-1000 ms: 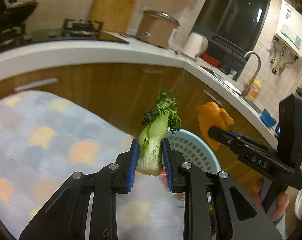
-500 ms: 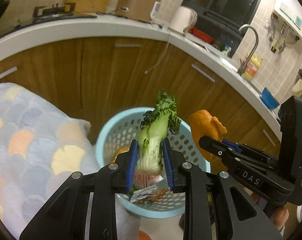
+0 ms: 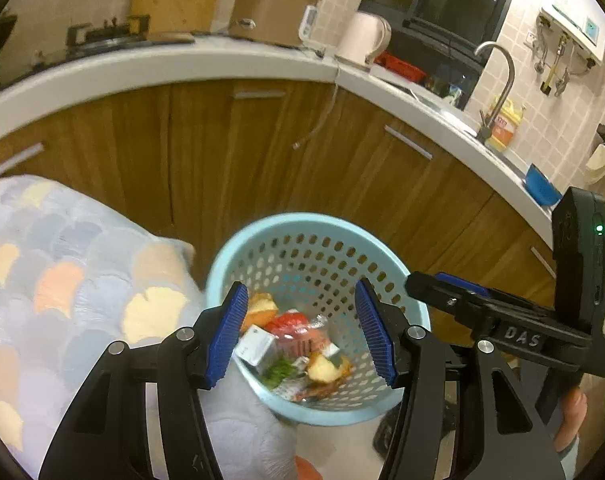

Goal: Collect trash

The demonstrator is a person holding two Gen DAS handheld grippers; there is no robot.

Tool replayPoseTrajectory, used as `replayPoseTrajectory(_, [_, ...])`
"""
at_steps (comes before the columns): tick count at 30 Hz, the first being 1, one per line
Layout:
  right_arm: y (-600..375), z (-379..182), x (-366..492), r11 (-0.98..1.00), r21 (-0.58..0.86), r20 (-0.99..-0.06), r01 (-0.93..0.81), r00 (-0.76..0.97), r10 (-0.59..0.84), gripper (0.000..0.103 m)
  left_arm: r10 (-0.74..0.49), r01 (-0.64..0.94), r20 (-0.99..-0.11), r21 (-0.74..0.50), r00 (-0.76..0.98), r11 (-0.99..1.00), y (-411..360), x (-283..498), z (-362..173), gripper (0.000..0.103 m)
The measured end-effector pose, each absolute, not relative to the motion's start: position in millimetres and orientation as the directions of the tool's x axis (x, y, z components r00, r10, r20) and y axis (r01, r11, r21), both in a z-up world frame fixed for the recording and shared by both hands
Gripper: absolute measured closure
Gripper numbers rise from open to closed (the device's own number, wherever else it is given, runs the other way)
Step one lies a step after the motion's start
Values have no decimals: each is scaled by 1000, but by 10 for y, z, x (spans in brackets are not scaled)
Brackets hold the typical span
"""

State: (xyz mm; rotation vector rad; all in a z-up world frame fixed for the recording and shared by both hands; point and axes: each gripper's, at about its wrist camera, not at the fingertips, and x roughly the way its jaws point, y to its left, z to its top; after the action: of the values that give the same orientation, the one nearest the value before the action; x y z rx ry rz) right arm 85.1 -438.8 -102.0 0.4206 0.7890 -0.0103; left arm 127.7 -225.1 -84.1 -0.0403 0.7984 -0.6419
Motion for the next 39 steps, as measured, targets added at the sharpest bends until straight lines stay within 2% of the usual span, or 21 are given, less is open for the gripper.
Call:
replayPoseTrajectory(3, [-4246,-848,783,925,351,-655,147,745,130,42,-520,505,-620,-221,588,835,-2121,1164,-694,44])
replayPoseTrajectory(5, [-4148,-743,743,934,324,-636,149,766,98,42,-494,479,-582,-194,646,856,-2001,1064,-583,34])
replayPoseTrajectory(7, [-4016,-610,699,950,267,-608,163,793,34,42,-448,439,-536,-153,715,885,-1870,964,-477,28])
replayPoseTrajectory(11, [-3792,-436,627,964,163,-547,212,832,-91,42,-301,336,-449,-3,841,942,-1752,837,-326,25])
replayPoseTrajectory(17, [-3644,-426,649,960,140,-527,242,839,-135,42,-247,292,-383,63,890,954,-1666,842,-301,17])
replayPoseTrajectory(21, [-3588,-471,725,961,124,-538,246,831,-143,42,-252,294,-395,50,884,954,-1597,892,-329,16])
replayPoseTrajectory(24, [-3563,-482,708,958,119,-525,260,836,-162,42,-251,292,-413,36,875,956,-1538,919,-384,11])
replayPoseTrajectory(30, [-3541,-395,624,954,124,-453,272,871,-189,42,-230,263,-447,13,864,965,-1439,983,-448,9])
replayPoseTrajectory(39, [-3518,-343,578,955,123,-399,269,895,-201,42,-252,258,-412,-41,876,965,-1342,932,-403,9])
